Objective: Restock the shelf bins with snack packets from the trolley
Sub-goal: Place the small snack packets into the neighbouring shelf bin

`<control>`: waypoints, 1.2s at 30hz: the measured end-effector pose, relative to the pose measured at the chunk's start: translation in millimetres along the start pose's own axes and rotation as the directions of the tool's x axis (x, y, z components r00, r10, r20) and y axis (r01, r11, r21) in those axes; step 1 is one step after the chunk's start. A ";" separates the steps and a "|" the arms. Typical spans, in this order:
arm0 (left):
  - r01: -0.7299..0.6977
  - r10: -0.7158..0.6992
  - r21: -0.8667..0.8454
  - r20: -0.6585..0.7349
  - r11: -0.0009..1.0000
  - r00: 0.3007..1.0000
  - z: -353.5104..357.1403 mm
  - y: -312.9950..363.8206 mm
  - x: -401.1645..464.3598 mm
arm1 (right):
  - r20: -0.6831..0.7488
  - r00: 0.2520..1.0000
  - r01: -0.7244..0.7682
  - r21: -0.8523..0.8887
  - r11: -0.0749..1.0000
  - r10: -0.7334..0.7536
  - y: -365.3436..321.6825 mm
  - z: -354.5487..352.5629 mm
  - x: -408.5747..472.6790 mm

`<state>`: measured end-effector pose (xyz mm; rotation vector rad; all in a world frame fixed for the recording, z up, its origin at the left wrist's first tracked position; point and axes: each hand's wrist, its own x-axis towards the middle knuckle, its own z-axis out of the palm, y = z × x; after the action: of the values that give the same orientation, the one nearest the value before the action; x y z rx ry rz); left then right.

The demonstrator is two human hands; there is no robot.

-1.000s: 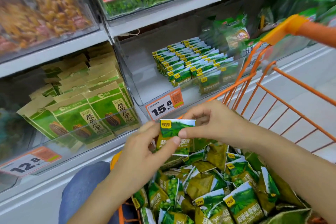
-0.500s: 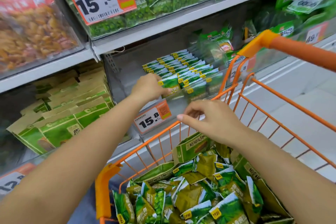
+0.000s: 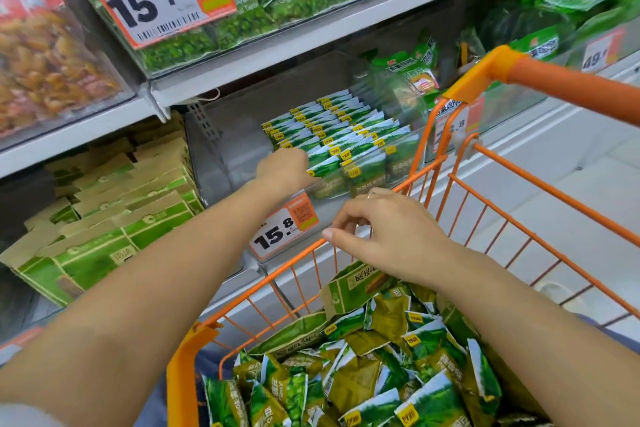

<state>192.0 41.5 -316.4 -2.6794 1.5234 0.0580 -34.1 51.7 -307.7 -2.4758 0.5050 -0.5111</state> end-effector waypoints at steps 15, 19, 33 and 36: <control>-0.465 0.270 -0.481 -0.420 0.744 0.867 -22.0 -23.2 -193.8 | 0.564 0.824 0.133 -0.108 0.985 -0.049 -33.5 30.0 -15.2; -0.330 0.238 -0.542 -0.235 0.773 0.942 20.9 -39.1 -244.8 | 0.706 0.706 0.196 -0.118 0.974 -0.057 -38.6 64.7 -24.6; -0.114 0.044 -0.907 -0.106 0.406 0.993 25.3 -51.3 -241.2 | 0.334 0.940 -0.136 0.558 0.818 -0.071 -36.8 8.5 -12.2; -0.142 0.062 -0.904 -0.127 0.404 0.990 20.5 -45.8 -242.2 | 0.238 0.967 -0.091 0.645 0.759 -0.087 -37.8 6.5 -12.9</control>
<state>107.4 273.9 -320.4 -3.3163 2.1245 1.1786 -33.1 89.7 -293.8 -1.8168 0.1719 -0.2870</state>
